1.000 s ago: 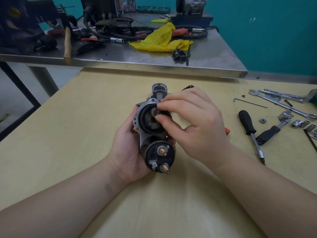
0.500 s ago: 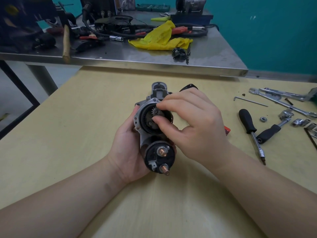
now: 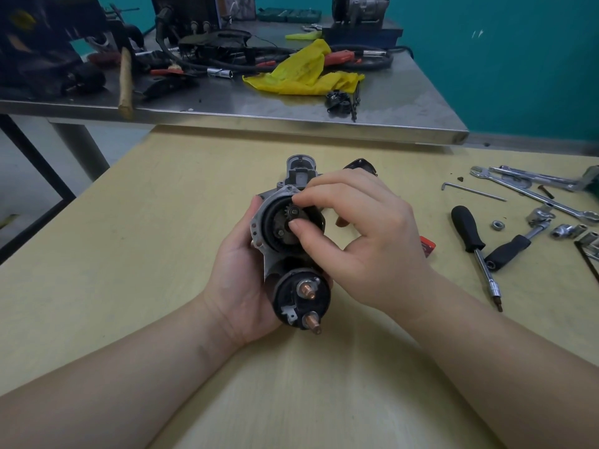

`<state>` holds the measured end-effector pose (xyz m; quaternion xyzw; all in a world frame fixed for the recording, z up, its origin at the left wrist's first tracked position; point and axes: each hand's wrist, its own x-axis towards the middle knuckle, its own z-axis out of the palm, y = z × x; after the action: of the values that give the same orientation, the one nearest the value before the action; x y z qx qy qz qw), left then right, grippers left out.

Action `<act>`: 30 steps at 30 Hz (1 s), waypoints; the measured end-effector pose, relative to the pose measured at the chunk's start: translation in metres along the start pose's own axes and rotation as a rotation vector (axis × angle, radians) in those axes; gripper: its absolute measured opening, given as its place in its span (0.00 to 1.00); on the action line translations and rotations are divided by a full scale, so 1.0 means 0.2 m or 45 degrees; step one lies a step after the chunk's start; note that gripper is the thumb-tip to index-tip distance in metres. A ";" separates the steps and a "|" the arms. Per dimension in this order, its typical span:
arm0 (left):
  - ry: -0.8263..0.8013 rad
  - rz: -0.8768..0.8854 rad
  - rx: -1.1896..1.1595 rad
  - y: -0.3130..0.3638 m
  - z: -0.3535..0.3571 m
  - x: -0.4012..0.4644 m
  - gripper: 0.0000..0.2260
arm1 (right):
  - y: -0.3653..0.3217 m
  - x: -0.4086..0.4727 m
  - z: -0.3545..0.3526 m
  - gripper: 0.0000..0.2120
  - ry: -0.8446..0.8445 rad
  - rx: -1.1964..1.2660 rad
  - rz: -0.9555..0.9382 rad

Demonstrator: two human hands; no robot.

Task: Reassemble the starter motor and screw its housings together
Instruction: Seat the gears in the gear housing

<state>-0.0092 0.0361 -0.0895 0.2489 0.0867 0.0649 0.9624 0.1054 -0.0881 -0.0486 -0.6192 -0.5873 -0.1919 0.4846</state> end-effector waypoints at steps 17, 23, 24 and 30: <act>0.192 0.189 -0.150 0.19 -0.05 0.00 0.22 | 0.11 -0.10 0.03 0.07 -0.004 -0.040 0.283; 0.404 0.464 -0.199 0.32 -0.09 0.03 0.19 | 0.14 -0.15 0.06 0.05 -0.330 -0.248 0.197; 0.424 0.473 -0.196 0.32 -0.09 0.04 0.21 | 0.13 -0.15 0.07 0.05 -0.382 -0.259 0.190; 0.392 0.426 -0.116 0.30 -0.10 0.04 0.27 | 0.12 -0.13 0.11 0.14 -0.823 -0.298 0.203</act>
<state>-0.0111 0.0987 -0.0786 0.2033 0.1870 0.2644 0.9240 0.1137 -0.0798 -0.0885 -0.7431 -0.6342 -0.0137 0.2129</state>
